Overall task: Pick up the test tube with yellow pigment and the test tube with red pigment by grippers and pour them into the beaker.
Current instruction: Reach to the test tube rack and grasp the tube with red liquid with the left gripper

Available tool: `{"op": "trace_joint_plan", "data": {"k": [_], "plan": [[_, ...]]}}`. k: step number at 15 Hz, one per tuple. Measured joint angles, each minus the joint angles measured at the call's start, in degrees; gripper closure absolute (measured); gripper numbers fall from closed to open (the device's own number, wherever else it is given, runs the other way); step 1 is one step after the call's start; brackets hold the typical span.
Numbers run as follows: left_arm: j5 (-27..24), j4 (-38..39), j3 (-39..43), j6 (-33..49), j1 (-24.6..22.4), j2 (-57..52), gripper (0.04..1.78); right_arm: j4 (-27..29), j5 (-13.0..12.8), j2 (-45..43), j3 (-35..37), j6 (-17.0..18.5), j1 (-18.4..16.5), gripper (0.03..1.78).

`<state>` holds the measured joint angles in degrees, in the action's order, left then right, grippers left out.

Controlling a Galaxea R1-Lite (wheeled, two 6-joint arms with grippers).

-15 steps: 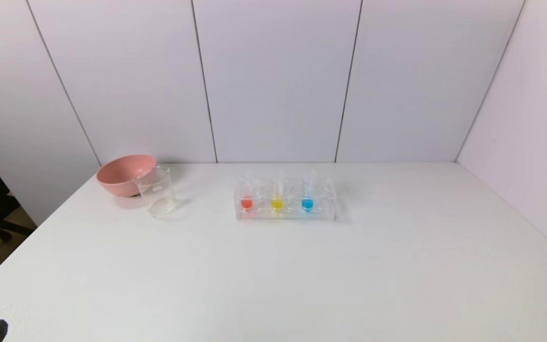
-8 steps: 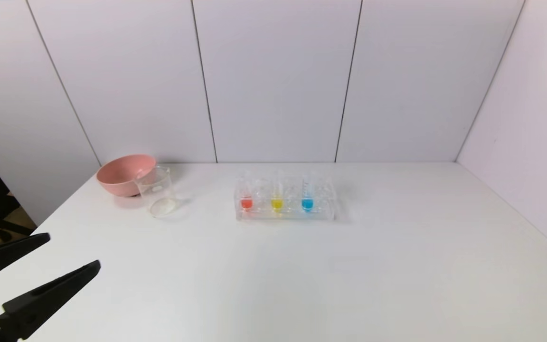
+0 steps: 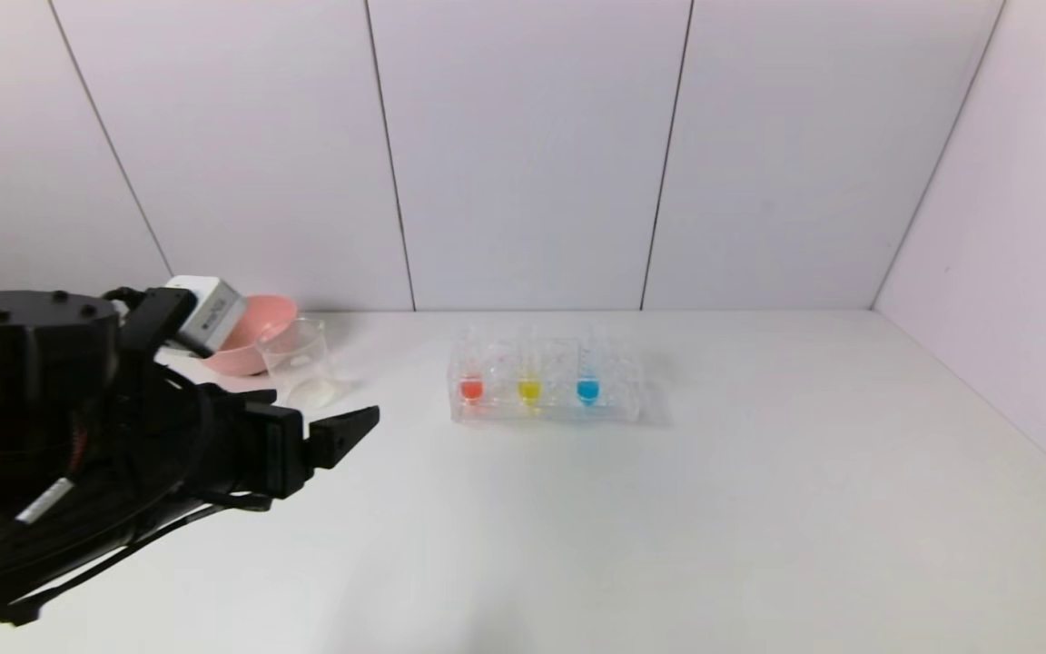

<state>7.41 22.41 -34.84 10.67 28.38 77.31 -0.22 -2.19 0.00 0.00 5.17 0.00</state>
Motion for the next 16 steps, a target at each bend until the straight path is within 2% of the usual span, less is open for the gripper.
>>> {"op": "trace_joint_plan", "data": {"k": [4,7,11,16], "plan": [[15.2,9.9,-4.2,1.1,4.6,13.3,0.06,0.0,0.0,0.0,0.0,0.0,0.0,0.1],[22.2,14.3,-9.1,1.6,7.5,20.4,0.06,0.0,0.0,0.0,0.0,0.0,0.0,0.1],[24.0,19.0,-12.2,1.5,10.3,27.4,0.06,0.0,0.0,0.0,0.0,0.0,0.0,0.1],[24.5,29.6,-13.3,0.9,10.9,35.8,0.06,0.0,0.0,0.0,0.0,0.0,0.0,0.1]]}}
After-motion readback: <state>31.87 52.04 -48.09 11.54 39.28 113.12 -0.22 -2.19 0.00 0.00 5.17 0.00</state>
